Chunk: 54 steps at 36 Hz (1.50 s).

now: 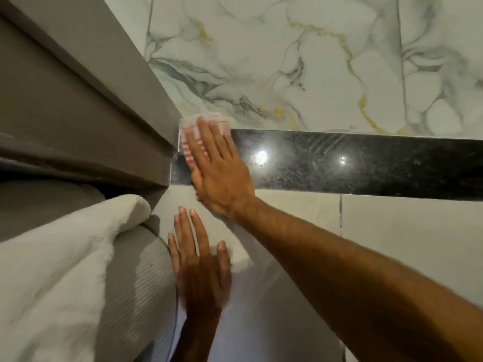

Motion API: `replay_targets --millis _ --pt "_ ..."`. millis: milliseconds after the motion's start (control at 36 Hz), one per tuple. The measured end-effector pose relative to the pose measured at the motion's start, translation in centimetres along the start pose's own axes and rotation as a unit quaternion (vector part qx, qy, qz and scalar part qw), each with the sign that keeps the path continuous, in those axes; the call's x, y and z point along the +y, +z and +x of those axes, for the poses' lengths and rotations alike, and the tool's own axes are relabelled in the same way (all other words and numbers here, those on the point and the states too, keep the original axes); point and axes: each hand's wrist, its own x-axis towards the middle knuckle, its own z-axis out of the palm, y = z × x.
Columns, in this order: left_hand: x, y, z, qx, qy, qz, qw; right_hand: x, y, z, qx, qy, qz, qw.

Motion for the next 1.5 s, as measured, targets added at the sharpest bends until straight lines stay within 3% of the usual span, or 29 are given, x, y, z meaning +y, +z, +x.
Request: replay_targets --millis 83,167,278,417,528,639,694,806,917,972,1028,1139,1250,1361,1500 --pt "0.4 -0.5 0.0 -0.006 -0.002 0.005 1.000 1.2 -0.1 -4.4 -0.024 -0.082 -0.012 0.996" --pt "0.4 -0.6 0.0 -0.016 0.002 0.028 0.999 4.5 -1.0 -10.0 -0.041 -0.085 -0.028 0.995" --pt "0.2 -0.3 0.0 -0.013 0.004 0.045 0.999 7.5 -2.5 -10.8 -0.021 0.001 -0.017 1.000" --pt "0.3 -0.3 0.1 -0.011 -0.002 0.041 0.999 4.8 -2.2 -2.8 0.035 0.122 -0.001 0.992" --pt "0.3 -0.4 0.0 -0.010 0.006 0.039 0.999 1.8 -0.8 -2.4 0.019 0.022 0.000 1.000" --pt "0.6 -0.6 -0.2 -0.007 0.022 0.062 0.998 2.9 -0.3 -11.6 -0.006 -0.053 0.001 0.999" --pt "0.6 -0.8 -0.3 -0.003 0.026 0.076 0.997 5.1 -0.9 -16.6 0.003 -0.015 -0.011 1.000" --pt "2.2 -0.4 -0.3 0.010 0.011 0.088 0.996 10.0 -3.8 -20.7 0.058 0.157 -0.038 0.985" --pt "5.5 1.2 -0.2 0.002 0.100 0.073 0.992 12.8 -5.7 -16.1 0.130 0.321 -0.035 0.938" --pt "6.6 2.1 -0.1 0.006 0.143 0.086 0.986 13.4 -6.0 -12.3 0.148 0.354 -0.034 0.923" --pt "7.2 2.9 0.1 0.018 0.174 0.100 0.980 13.3 -5.7 -8.8 0.135 0.308 -0.052 0.940" --pt "7.9 3.1 0.2 0.019 0.201 0.093 0.975 12.5 -4.6 -7.6 0.050 0.129 -0.025 0.990" --pt "8.1 2.5 0.2 0.004 0.186 0.083 0.979 12.4 -4.5 -16.1 0.019 0.103 -0.020 0.994" --pt "8.6 2.3 0.5 -0.020 0.188 0.066 0.980 16.0 -7.0 -23.1 0.025 0.217 -0.023 0.975" --pt "10.0 3.2 0.5 -0.032 0.243 0.068 0.967 22.3 -10.5 -17.9 0.059 0.400 -0.027 0.914"
